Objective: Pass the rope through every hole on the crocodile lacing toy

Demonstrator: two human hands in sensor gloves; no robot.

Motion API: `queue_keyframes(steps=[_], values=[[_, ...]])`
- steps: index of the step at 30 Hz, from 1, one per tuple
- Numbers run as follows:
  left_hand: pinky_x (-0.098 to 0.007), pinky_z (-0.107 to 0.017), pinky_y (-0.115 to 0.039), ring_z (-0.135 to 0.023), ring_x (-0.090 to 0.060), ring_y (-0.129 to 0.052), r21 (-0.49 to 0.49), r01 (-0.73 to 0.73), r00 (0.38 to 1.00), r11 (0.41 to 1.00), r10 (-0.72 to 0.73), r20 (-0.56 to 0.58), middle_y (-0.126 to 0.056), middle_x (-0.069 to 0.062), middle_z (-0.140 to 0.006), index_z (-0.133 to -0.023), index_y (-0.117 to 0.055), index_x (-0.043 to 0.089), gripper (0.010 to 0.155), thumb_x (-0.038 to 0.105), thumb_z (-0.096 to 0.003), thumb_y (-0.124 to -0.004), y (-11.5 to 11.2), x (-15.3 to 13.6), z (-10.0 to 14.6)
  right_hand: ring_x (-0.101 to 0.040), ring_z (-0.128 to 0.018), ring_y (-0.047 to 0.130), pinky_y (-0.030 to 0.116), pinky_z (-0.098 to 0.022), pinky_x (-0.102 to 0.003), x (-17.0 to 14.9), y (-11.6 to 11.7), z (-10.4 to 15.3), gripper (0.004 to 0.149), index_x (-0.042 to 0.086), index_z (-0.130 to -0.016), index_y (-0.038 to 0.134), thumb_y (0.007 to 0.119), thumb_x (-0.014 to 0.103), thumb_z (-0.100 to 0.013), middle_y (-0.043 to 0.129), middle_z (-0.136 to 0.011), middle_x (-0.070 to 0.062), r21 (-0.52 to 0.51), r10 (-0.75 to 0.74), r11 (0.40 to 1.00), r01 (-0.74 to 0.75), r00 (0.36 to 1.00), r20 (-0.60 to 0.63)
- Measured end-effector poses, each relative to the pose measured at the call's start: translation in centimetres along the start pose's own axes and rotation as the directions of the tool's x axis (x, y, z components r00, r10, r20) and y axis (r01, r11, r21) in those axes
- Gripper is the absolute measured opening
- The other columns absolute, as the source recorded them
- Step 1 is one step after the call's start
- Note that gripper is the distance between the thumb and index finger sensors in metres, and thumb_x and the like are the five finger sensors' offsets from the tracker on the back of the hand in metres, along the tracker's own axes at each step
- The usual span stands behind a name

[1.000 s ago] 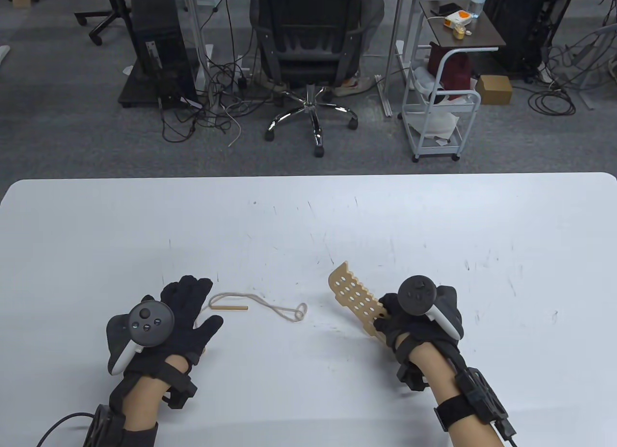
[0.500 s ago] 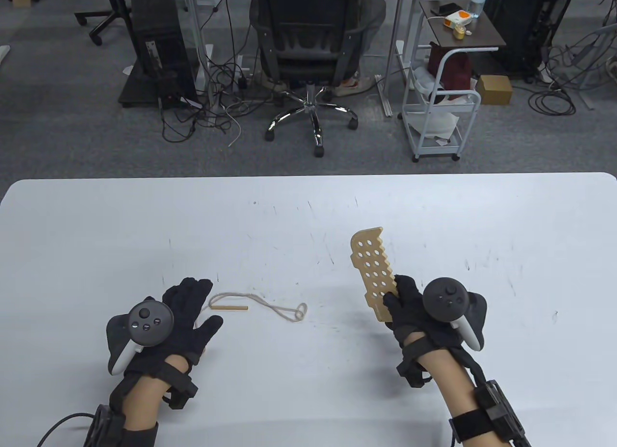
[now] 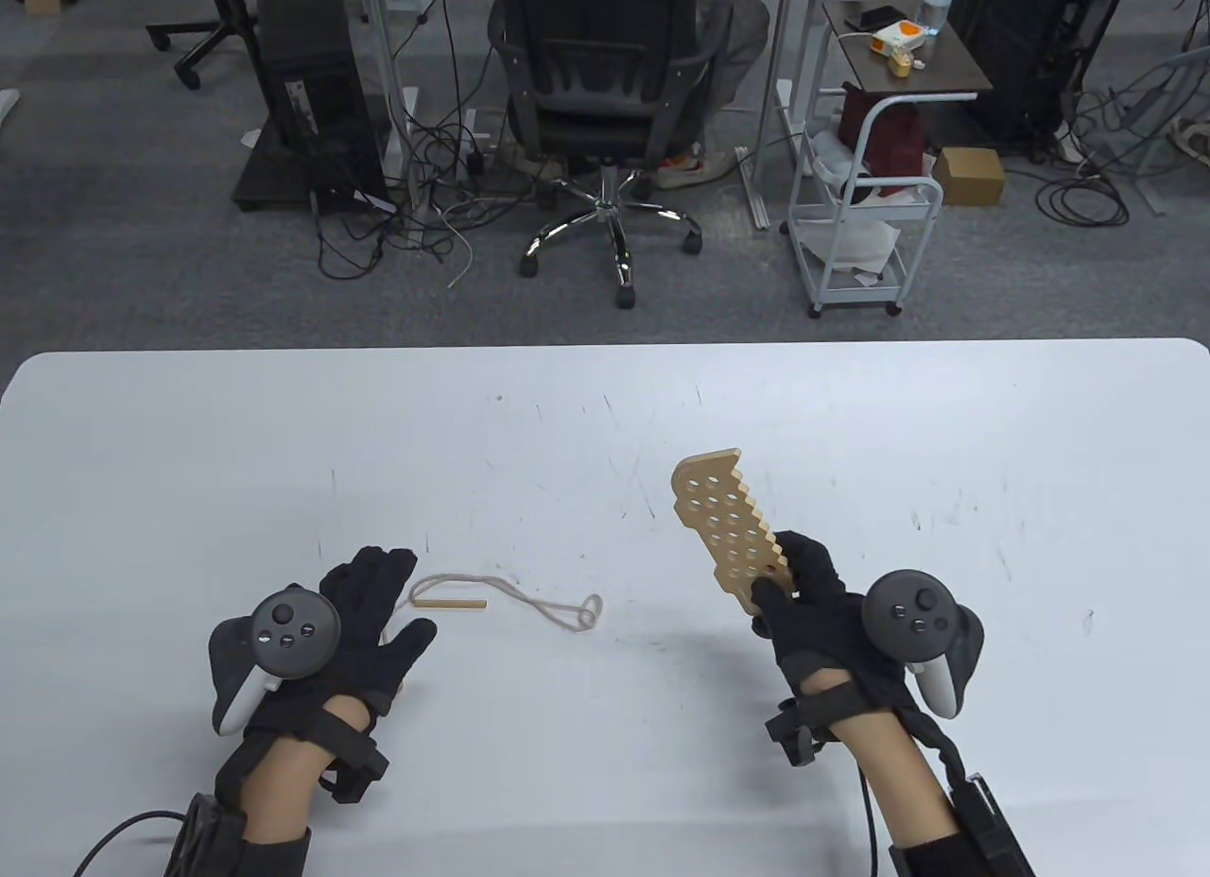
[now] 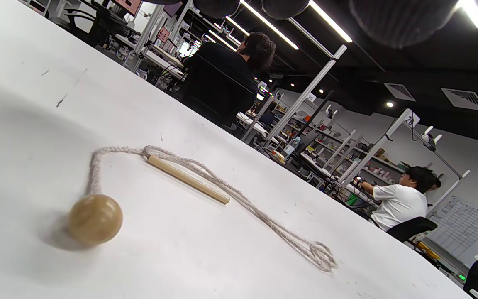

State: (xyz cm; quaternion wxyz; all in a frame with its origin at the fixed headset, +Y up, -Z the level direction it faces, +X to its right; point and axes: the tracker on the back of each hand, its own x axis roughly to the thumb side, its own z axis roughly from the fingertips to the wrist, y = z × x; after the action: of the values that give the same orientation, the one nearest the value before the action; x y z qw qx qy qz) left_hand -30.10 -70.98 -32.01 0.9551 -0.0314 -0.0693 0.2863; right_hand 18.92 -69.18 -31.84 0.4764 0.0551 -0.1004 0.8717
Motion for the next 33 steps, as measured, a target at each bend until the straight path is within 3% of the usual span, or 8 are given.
queue_keyframes(steps=[3, 11, 30, 33], values=[[-0.068, -0.074, -0.011, -0.114, -0.041, -0.035, -0.002, -0.007, 1.0, 1.0, 0.007, -0.006, -0.036, -0.001, -0.122, -0.111, -0.041, 0.044, 0.08, 0.066, -0.0413, -0.071, -0.1, -0.1, 0.0, -0.024, -0.036, 0.105, 0.078, -0.051, -0.051, -0.1, 0.0, 0.3, 0.052, 0.025, -0.092, 0.066, 0.086, 0.032, -0.045, 0.091, -0.078, 0.001, -0.012, -0.031, 0.999, 0.031, 0.999, 0.022], [-0.067, -0.075, -0.013, -0.113, -0.04, -0.037, 0.005, -0.018, 1.0, 1.0, 0.018, -0.01, -0.038, -0.001, -0.122, -0.111, -0.042, 0.044, 0.079, 0.066, -0.0414, -0.071, -0.1, -0.1, 0.1, -0.024, -0.047, 0.101, 0.073, -0.055, -0.053, -1.5, 0.4, 1.1, 0.048, 0.027, -0.093, 0.064, 0.079, 0.035, -0.048, 0.088, -0.08, 0.003, -0.054, -0.144, 0.988, 0.145, 0.989, 0.026], [-0.067, -0.076, -0.019, -0.113, -0.039, -0.042, 0.095, 0.033, 0.999, 0.995, -0.031, -0.023, -0.046, -0.001, -0.12, -0.11, -0.049, 0.044, 0.075, 0.064, -0.0413, -0.072, 0.3, -0.1, 0.2, -0.025, -0.051, 0.106, 0.078, -0.052, -0.049, -1.6, 0.5, 1.9, 0.047, 0.027, -0.092, 0.06, 0.075, 0.039, -0.049, 0.088, -0.079, 0.003, -0.084, -0.044, 0.995, 0.053, 0.994, 0.095], [-0.066, -0.078, -0.023, -0.112, -0.039, -0.045, 0.122, 0.058, 0.998, 0.991, -0.054, -0.04, -0.052, -0.002, -0.119, -0.107, -0.059, 0.042, 0.071, 0.062, -0.0413, -0.076, 0.7, 0.0, 0.3, -0.025, -0.05, 0.106, 0.078, -0.052, -0.049, -1.3, 0.3, 2.1, 0.047, 0.026, -0.092, 0.061, 0.075, 0.039, -0.049, 0.088, -0.078, 0.002, -0.093, -0.043, 0.994, 0.054, 0.993, 0.111]])
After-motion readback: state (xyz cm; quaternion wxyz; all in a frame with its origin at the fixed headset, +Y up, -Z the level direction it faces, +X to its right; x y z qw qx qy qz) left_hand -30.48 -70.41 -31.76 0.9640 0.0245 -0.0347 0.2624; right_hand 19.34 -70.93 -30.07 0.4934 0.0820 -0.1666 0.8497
